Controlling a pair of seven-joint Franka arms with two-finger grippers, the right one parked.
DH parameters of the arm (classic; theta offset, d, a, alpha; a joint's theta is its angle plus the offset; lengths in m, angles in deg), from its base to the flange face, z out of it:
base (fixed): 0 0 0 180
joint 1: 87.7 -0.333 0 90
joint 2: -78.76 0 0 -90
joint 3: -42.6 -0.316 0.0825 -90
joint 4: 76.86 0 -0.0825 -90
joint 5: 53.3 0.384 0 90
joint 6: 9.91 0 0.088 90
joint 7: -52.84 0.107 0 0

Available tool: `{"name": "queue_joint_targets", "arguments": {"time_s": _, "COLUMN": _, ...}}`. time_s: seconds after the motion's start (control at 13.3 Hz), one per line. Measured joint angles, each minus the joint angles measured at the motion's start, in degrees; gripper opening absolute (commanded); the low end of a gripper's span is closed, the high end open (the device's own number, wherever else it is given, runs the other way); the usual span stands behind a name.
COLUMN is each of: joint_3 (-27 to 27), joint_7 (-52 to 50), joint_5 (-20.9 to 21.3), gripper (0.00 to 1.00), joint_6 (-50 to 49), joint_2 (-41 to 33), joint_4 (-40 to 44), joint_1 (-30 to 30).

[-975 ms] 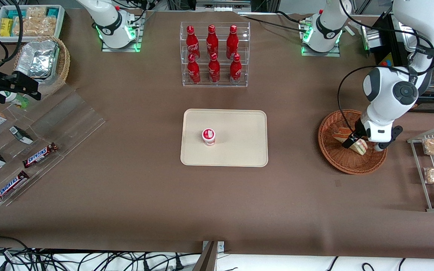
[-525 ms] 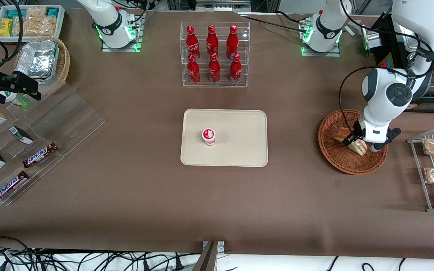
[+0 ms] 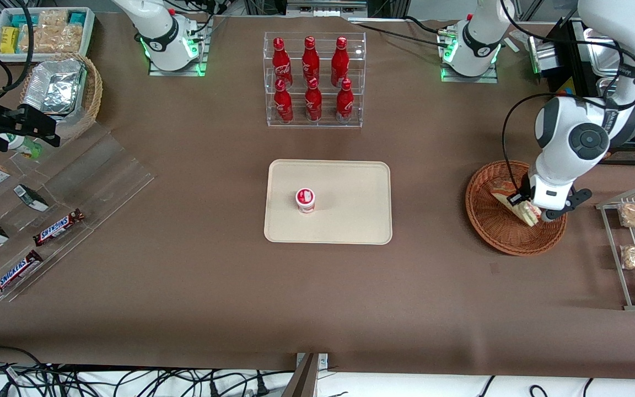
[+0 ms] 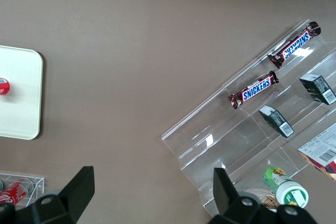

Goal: Place sandwich from basket to tray
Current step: 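Lift the sandwich upright out of the basket with the left gripper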

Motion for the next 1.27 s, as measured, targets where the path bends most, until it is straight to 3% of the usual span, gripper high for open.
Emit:
{"name": "queue_joint_targets", "arguments": {"time_s": 0.22, "joint_3": 4.02, "joint_7": 4.26, "joint_5": -0.55, "gripper": 0.00, "joint_6": -15.73, "joint_2": -1.86, "joint_4": 11.79, "joint_1": 0.31}}
{"name": "queue_joint_targets", "arguments": {"time_s": 0.6, "joint_3": 6.06, "joint_7": 17.46, "joint_5": -8.54, "gripper": 0.00, "joint_6": -23.46, "joint_2": -1.93, "joint_4": 22.90, "joint_1": 0.62}}
{"name": "queue_joint_targets", "arguments": {"time_s": 0.9, "joint_3": 6.46, "joint_7": 23.50, "joint_5": -9.57, "gripper": 0.00, "joint_6": -26.51, "joint_2": -1.82, "joint_4": 25.20, "joint_1": 1.45}}
{"name": "queue_joint_targets", "arguments": {"time_s": 1.27, "joint_3": 10.92, "joint_7": 34.38, "joint_5": -15.22, "gripper": 0.00, "joint_6": -26.97, "joint_2": -1.71, "joint_4": 25.27, "joint_1": 2.41}}
